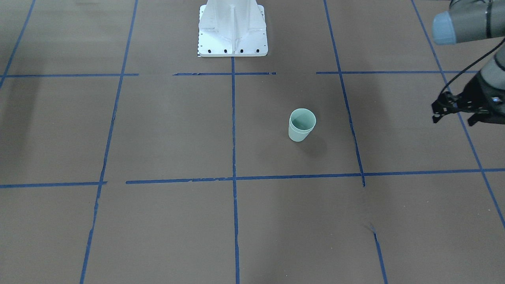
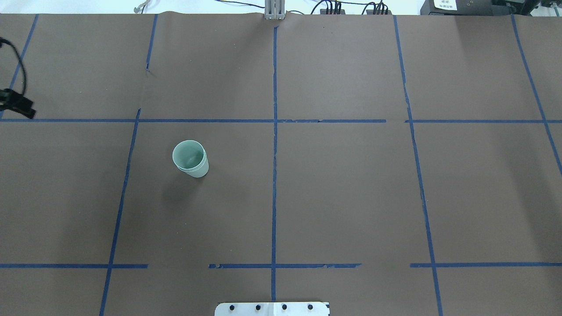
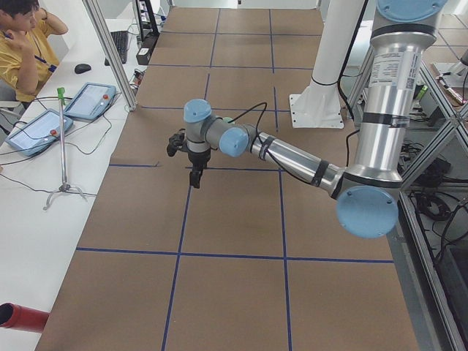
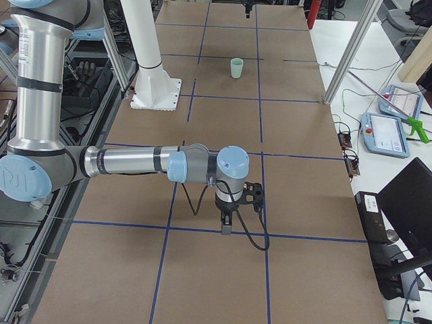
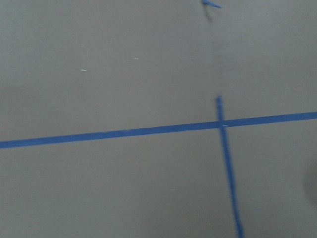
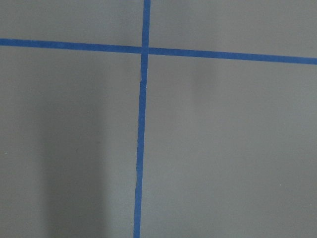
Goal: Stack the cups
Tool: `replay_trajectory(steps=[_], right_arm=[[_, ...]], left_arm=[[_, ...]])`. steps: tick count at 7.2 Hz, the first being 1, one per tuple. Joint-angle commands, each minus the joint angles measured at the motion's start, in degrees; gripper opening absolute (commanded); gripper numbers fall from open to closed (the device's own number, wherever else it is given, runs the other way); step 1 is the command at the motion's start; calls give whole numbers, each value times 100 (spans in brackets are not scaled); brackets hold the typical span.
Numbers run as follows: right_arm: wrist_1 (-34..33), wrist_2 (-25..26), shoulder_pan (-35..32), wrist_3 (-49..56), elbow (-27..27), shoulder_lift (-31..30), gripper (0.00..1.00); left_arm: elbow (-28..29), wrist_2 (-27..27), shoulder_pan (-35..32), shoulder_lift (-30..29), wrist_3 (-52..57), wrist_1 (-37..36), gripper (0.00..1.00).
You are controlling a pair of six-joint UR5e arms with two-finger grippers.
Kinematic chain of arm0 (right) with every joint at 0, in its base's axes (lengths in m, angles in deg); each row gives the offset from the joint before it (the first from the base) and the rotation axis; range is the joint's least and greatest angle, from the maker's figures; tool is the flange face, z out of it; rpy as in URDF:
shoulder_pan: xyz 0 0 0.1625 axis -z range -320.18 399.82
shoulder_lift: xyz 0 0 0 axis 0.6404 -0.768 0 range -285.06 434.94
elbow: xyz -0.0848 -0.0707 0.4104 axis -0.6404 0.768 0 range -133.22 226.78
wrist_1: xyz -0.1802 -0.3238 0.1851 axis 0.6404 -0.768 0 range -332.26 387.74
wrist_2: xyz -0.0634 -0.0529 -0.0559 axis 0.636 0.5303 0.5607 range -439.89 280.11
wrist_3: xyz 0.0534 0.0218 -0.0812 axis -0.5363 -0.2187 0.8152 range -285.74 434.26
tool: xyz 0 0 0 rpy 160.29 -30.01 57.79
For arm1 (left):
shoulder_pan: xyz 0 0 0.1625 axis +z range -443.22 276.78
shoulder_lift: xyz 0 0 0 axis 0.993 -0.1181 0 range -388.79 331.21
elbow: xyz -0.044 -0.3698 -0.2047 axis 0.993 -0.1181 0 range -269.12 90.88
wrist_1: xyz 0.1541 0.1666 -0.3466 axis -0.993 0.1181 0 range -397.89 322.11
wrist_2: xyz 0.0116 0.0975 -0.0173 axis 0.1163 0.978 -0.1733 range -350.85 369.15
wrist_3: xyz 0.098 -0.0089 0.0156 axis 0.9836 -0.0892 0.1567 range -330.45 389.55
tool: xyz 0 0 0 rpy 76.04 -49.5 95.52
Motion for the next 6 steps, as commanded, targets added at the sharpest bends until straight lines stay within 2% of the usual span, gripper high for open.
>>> replay_trajectory(steps=[1, 2, 4, 5, 6], right_arm=[[0, 0, 4, 0, 0, 0, 100], [0, 0, -4, 0, 0, 0, 100], [0, 0, -4, 0, 0, 0, 100], [0, 0, 4, 0, 0, 0, 100], [0, 0, -4, 0, 0, 0, 100]], left_arm=[[547, -213, -1461, 776, 1794, -9, 100], [602, -267, -1772, 901, 1840, -18, 100], [602, -276, -1811, 885, 1841, -472, 100], [594, -329, -1819, 911, 1849, -475, 100], [593, -712, -1819, 885, 1841, -466, 100]])
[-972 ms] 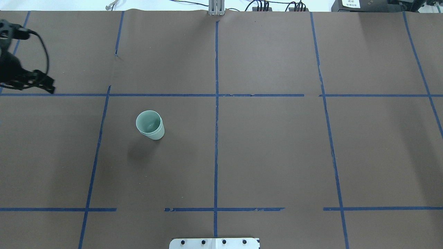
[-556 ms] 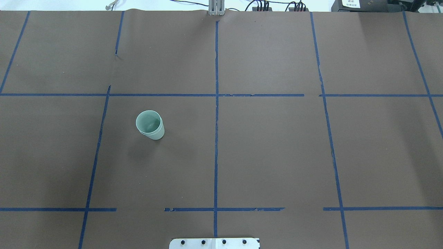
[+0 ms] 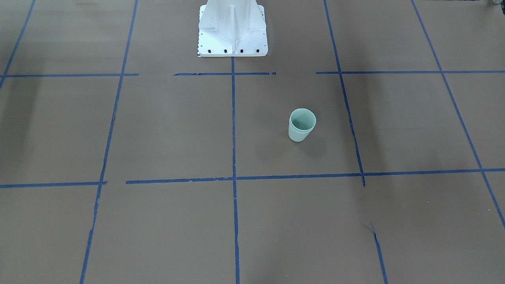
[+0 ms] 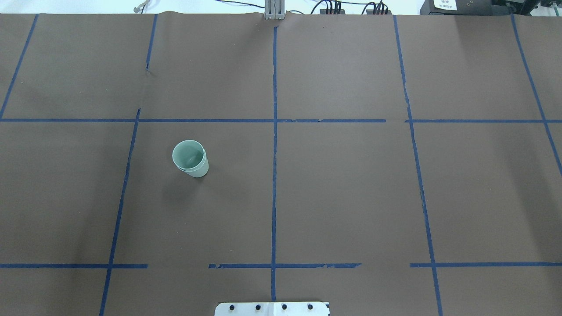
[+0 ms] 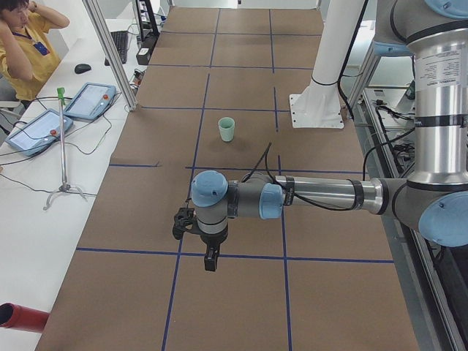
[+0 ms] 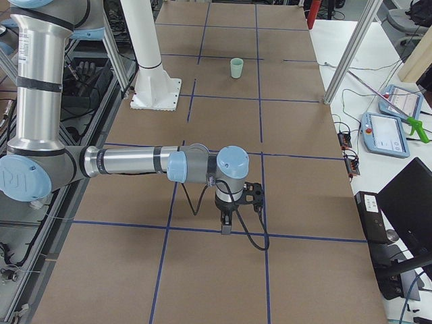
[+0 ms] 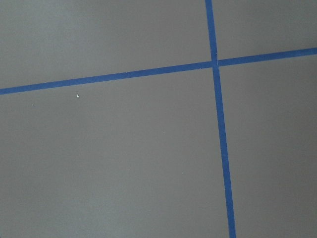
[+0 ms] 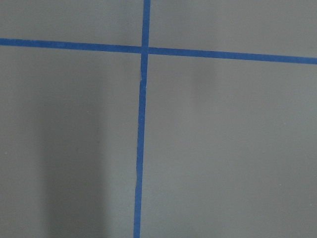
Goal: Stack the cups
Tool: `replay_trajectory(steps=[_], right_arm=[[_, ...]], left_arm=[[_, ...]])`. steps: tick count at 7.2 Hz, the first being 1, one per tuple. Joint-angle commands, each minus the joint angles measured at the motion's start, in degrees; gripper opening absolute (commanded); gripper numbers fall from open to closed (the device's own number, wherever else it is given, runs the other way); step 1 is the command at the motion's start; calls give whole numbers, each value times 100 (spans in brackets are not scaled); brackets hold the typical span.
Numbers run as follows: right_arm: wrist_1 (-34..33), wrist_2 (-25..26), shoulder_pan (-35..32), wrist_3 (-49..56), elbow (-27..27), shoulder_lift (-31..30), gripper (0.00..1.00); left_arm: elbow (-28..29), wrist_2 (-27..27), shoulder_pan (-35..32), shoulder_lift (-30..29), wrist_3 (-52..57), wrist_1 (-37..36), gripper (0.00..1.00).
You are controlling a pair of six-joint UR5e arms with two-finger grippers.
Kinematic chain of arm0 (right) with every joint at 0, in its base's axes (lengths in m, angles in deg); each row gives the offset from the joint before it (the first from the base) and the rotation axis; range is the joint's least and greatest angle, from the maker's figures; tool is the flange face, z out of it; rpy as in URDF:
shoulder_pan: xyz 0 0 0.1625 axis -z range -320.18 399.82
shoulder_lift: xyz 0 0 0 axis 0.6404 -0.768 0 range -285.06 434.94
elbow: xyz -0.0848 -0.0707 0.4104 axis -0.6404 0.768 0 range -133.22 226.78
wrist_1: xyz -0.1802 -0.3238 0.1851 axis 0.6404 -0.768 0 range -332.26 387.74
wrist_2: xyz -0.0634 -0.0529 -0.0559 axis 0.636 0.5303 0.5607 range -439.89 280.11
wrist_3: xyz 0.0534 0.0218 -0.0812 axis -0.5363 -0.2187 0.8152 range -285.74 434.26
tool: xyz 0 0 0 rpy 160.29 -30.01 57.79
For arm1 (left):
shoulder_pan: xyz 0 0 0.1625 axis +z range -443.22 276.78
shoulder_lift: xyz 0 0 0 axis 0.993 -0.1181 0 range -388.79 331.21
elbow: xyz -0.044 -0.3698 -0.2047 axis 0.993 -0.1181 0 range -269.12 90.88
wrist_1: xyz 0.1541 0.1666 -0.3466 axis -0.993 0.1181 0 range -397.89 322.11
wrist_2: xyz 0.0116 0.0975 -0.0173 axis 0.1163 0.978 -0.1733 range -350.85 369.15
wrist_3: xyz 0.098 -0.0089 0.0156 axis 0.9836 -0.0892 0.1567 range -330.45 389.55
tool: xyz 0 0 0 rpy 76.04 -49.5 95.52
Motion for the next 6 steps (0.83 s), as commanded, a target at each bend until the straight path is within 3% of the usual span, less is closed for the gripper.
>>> replay_trajectory(steps=[1, 6], right_arm=[[0, 0, -4, 0, 0, 0, 100], [0, 0, 4, 0, 0, 0, 100]], left_arm=[[-18, -335, -1, -19, -9, 32, 100], [-97, -380, -1, -45, 8, 164, 100]])
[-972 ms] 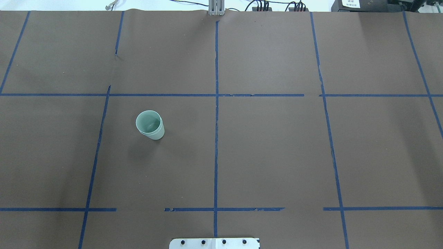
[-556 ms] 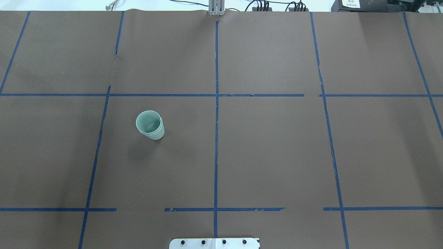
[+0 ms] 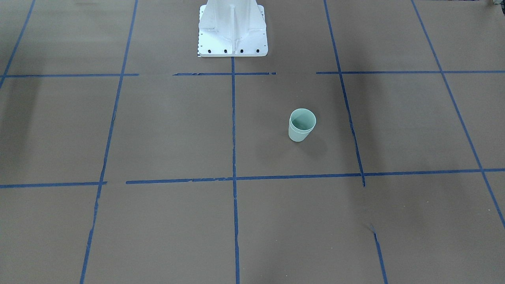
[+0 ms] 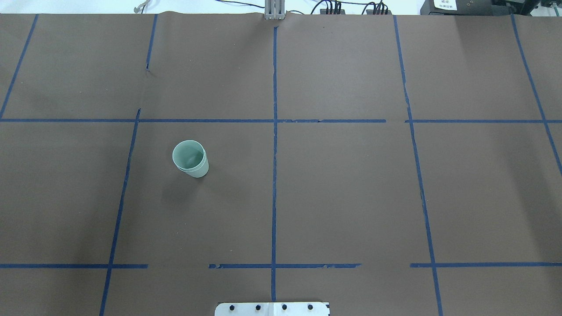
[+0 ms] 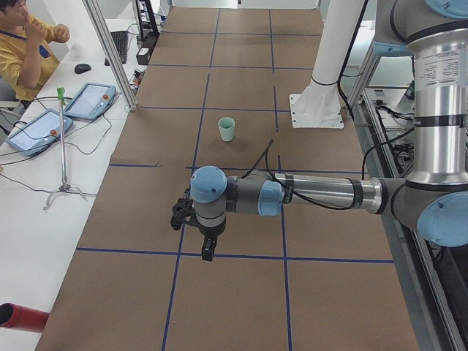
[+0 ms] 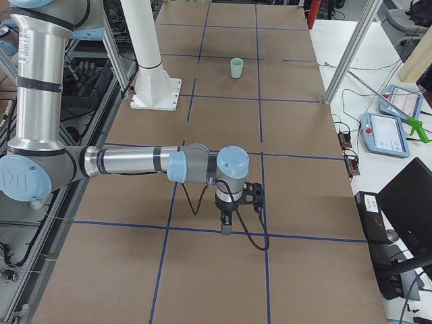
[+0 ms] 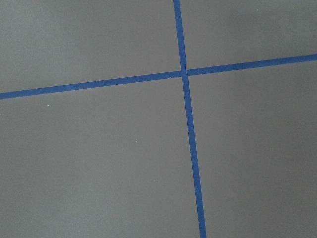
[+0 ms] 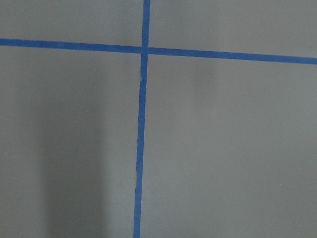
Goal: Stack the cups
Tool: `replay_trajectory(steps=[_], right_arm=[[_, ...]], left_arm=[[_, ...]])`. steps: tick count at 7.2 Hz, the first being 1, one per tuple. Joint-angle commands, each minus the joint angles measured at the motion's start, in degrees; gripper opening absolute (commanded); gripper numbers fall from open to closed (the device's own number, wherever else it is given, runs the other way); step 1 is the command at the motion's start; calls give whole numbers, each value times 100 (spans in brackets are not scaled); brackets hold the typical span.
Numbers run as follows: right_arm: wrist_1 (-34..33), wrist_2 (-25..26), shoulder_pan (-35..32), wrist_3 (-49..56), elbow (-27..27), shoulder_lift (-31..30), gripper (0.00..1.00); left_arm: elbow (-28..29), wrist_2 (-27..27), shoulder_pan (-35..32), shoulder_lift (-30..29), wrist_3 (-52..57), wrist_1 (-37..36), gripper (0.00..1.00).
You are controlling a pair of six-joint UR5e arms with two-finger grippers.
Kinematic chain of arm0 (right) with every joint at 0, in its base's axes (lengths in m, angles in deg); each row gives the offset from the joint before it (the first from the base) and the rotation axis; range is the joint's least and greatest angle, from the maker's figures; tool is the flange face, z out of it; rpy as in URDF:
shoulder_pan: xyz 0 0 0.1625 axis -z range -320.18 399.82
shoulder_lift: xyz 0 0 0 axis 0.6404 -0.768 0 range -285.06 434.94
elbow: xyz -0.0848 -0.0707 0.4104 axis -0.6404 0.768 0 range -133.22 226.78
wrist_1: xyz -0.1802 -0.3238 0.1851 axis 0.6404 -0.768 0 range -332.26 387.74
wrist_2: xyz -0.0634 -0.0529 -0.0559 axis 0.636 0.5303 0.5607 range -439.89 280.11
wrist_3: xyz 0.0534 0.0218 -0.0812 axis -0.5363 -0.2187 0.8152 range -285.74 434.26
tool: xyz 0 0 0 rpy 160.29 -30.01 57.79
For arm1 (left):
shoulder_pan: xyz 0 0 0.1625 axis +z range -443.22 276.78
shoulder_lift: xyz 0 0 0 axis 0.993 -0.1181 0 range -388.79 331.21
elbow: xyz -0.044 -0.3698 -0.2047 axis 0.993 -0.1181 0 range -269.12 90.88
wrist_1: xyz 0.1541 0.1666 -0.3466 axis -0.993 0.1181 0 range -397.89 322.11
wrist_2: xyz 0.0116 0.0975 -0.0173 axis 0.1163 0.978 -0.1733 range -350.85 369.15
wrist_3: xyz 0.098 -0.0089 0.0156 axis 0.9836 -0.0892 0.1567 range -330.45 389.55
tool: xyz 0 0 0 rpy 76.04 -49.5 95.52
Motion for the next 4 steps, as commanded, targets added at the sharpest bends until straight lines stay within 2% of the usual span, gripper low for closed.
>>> replay_trajectory(steps=[1, 4], right_arm=[[0, 0, -3, 0, 0, 0, 100], [0, 0, 5, 0, 0, 0, 100]], left_arm=[[-6, -1, 0, -1, 9, 14, 100], [-33, -1, 0, -1, 0, 14, 100]])
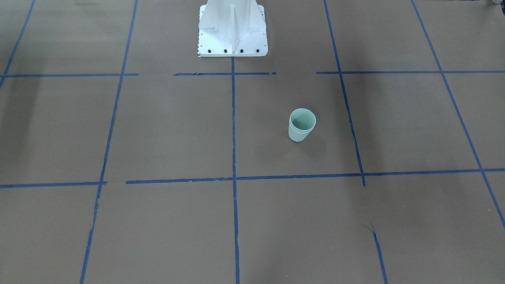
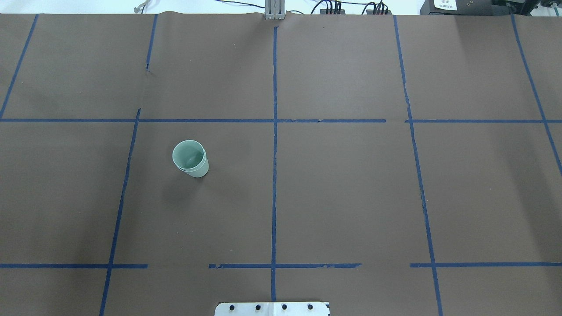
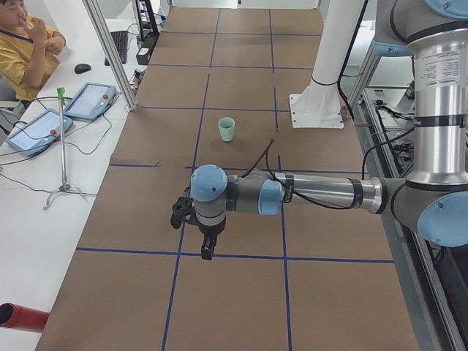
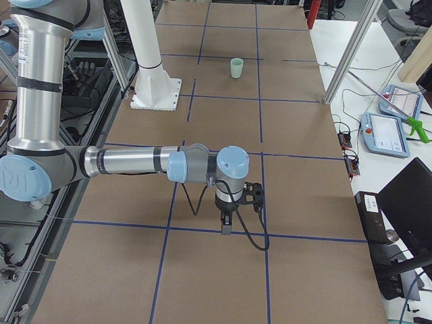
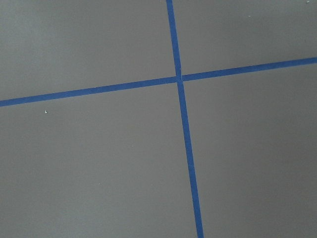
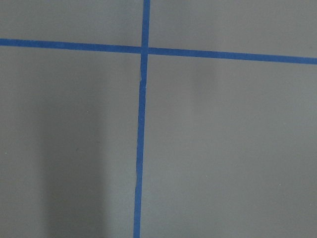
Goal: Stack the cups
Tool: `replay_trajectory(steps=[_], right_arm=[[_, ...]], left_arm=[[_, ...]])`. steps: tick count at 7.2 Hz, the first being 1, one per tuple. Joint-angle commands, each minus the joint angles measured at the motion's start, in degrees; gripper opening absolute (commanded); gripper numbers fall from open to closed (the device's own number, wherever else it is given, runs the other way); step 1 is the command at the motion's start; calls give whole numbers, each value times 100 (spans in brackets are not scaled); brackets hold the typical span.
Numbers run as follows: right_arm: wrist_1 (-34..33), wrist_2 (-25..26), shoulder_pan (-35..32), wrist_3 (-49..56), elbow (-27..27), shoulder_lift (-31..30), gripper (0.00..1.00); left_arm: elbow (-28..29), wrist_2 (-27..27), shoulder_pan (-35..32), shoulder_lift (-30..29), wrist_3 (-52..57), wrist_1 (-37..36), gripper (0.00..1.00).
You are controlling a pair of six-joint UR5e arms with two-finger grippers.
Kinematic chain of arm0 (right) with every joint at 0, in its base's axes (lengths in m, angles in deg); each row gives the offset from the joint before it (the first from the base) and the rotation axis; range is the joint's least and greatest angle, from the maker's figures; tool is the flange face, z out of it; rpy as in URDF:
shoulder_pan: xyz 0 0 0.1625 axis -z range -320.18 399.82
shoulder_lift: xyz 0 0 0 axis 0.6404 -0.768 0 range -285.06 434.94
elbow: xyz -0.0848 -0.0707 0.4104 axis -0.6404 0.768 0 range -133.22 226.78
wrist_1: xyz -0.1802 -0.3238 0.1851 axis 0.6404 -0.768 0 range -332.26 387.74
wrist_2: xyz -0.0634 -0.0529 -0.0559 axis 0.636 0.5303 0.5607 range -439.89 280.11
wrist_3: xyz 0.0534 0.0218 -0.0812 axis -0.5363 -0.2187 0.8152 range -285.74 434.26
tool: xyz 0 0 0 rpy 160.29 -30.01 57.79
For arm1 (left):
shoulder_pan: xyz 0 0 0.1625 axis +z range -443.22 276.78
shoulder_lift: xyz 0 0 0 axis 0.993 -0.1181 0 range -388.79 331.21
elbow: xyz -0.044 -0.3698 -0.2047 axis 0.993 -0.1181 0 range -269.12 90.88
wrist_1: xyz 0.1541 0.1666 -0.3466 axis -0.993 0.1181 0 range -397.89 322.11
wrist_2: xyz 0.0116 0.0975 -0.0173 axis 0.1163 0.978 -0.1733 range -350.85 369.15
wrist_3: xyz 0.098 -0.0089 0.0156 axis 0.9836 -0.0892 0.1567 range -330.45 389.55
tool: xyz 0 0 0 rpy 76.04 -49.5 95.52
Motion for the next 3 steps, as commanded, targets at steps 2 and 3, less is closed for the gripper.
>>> replay_trajectory(steps=[2, 3], right_arm=[[0, 0, -2, 0, 0, 0, 100], [0, 0, -2, 0, 0, 0, 100]], left_arm=[[-2, 2, 0, -6, -7, 1, 100], [7, 2, 0, -6, 2, 1, 100]])
